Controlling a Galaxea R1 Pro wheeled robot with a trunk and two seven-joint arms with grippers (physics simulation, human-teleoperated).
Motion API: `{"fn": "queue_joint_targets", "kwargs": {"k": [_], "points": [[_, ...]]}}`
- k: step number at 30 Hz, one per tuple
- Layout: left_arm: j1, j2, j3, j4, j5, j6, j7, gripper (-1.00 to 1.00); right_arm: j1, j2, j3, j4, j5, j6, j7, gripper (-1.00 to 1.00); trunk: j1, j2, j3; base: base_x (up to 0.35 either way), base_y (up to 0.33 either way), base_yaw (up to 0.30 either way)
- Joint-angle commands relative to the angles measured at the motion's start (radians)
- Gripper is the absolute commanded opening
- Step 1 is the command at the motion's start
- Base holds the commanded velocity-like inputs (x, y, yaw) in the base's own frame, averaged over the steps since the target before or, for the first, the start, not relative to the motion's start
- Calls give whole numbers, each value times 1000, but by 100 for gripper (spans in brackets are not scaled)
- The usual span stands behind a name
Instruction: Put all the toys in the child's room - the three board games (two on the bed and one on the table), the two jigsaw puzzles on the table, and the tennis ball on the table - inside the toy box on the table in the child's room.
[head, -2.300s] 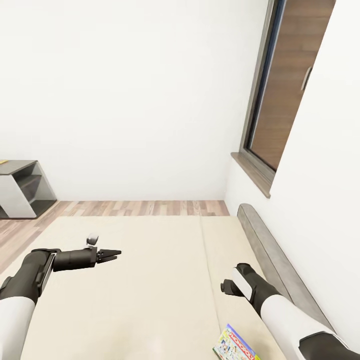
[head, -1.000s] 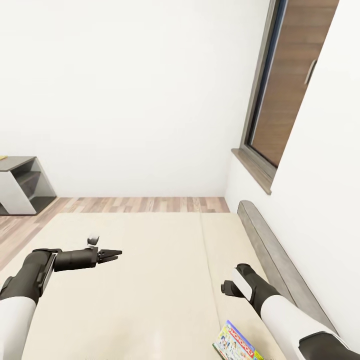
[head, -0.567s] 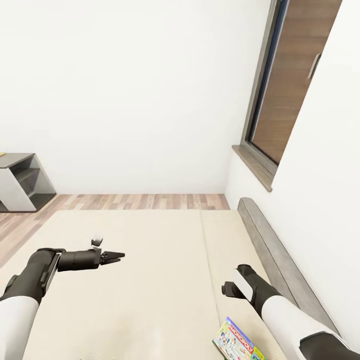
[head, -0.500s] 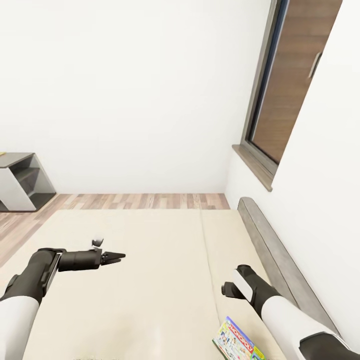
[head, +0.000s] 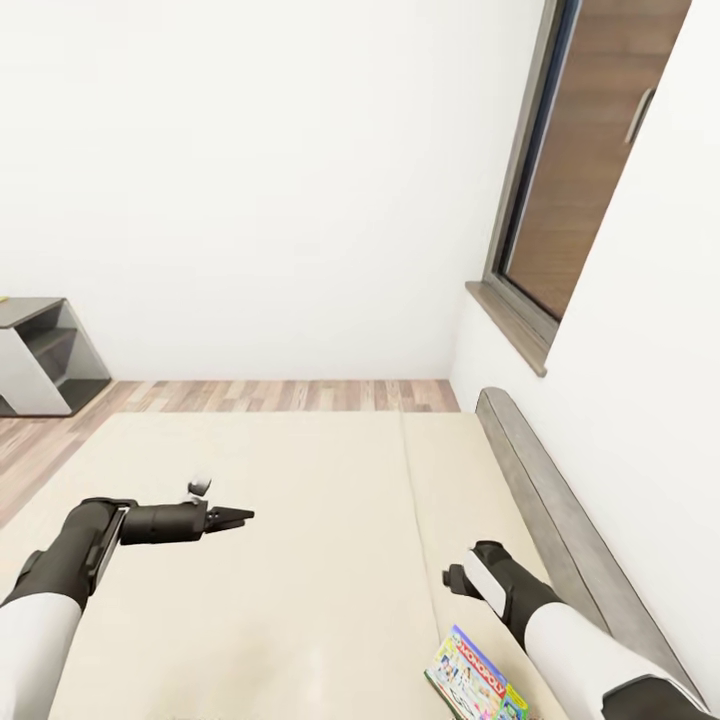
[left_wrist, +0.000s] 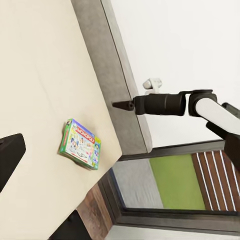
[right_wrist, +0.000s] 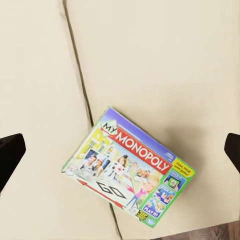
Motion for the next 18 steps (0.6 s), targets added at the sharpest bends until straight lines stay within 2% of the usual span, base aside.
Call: {"fn": "queue_joint_targets", "kwargs": {"k": [1,4,11,15,18], "points": [[2,-2,3,-1,-10,8,-8,100,-1,-1,25,-1,-10,-18,-4,100,1,-2,-4,0,0,0],[4,-3,3,2,-9,5,-8,100,-1,-3,63,-1,-12,-54,11,100,1,-2,-9,0,0,0],[11,-5,3,17,-1,4,-8,100,0,2,116,1,-12,-107,51,100,1,-2,-20,0,0,0],[14,-5,2,21,15,7,-8,100,0,-4,127,4,-11,-117,61,100,1,-2,-26,0,0,0],[16,-11,1,21,42,7,-8,100,0,-10,132,6,-11,-121,69,100,1,-2,-31,0,0,0]]}}
